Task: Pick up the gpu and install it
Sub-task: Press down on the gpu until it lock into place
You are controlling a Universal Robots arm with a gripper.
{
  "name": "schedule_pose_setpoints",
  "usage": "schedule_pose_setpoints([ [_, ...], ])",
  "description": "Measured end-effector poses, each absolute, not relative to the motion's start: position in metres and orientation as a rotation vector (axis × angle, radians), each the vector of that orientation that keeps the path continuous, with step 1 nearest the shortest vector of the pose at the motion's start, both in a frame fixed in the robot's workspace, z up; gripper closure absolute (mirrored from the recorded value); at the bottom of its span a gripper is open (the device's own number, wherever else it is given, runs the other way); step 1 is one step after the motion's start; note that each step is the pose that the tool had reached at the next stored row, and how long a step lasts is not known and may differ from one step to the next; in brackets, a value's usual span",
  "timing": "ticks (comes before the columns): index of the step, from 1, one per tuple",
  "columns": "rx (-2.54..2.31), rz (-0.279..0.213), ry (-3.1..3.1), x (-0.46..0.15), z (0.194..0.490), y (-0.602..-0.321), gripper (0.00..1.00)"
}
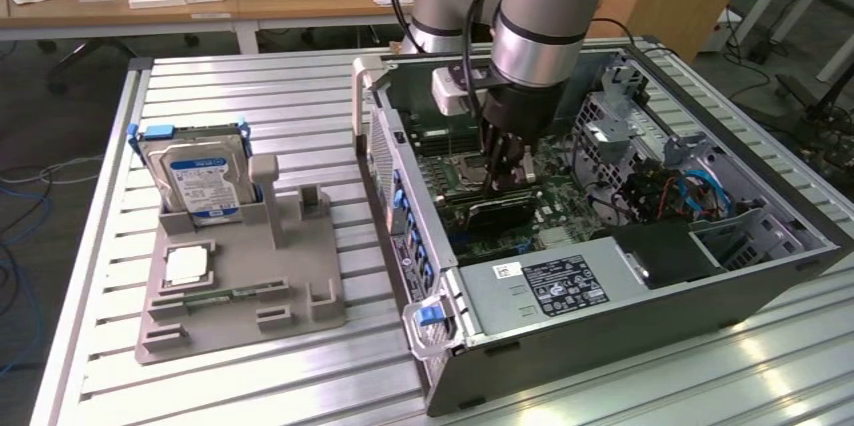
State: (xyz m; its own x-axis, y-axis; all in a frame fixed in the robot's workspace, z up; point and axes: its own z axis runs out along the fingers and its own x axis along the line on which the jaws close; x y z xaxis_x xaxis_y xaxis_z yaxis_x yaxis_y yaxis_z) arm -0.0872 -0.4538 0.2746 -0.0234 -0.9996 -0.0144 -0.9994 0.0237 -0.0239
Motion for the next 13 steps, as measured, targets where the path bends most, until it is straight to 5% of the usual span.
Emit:
schedule_pose_setpoints([
  [13, -2.176, -0.011, 2.228, -0.0872, 0.2703, -0.4529, 0.89],
])
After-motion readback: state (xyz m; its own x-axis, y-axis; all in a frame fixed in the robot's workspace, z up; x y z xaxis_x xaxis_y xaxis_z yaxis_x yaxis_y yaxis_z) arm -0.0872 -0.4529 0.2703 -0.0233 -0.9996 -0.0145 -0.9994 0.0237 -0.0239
